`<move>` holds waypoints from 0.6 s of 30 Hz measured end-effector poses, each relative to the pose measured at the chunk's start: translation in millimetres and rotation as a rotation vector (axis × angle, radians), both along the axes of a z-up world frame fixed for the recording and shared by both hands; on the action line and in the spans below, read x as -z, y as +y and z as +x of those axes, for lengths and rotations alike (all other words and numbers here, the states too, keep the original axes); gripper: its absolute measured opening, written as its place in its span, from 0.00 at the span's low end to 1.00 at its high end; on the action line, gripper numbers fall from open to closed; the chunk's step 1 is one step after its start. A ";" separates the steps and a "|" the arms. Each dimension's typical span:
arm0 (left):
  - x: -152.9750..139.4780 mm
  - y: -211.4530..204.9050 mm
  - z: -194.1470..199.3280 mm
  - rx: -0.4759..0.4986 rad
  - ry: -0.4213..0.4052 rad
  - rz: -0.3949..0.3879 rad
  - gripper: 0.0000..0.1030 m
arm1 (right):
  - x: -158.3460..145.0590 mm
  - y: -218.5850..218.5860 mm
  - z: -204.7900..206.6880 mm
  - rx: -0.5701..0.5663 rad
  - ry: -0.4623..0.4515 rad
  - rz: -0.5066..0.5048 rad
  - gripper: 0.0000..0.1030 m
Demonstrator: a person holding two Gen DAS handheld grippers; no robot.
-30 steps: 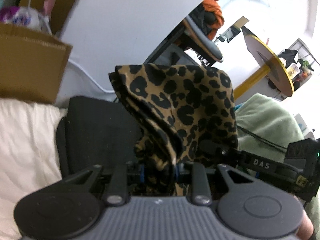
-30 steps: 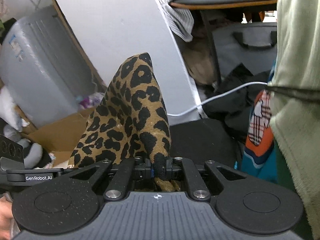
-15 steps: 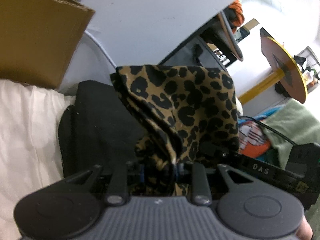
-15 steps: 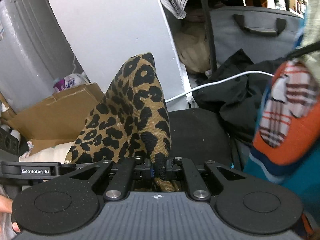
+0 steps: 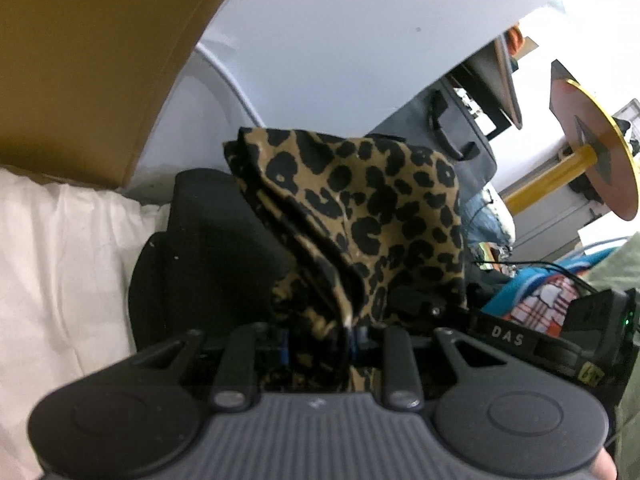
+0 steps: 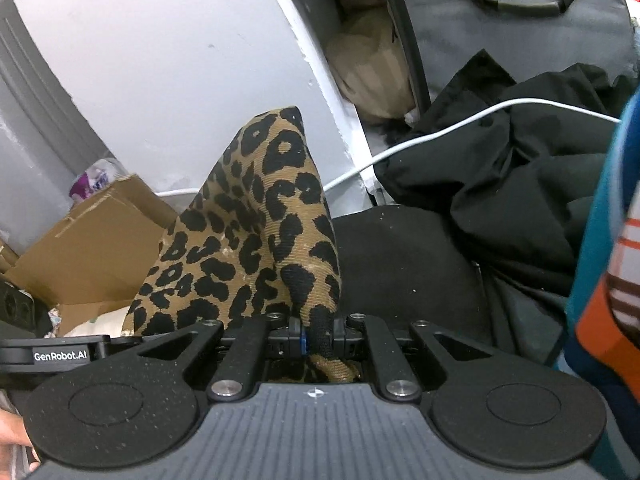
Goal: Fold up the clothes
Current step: 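Carry the held garment with both tools toward the dark clothes pile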
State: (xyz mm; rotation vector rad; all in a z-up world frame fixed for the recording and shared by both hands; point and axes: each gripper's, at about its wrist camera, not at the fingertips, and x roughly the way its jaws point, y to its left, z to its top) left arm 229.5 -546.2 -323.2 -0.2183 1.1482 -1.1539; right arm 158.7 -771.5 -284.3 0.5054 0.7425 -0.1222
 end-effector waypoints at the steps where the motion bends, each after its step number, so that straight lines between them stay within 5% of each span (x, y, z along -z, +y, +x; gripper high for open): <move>1: 2.9 -1.3 2.2 -0.003 0.004 0.001 0.26 | 3.6 -1.1 2.8 0.000 0.006 -0.001 0.07; 18: 32.4 -18.0 38.0 -0.036 0.058 0.100 0.32 | 39.7 -5.4 46.7 -0.020 0.083 -0.031 0.08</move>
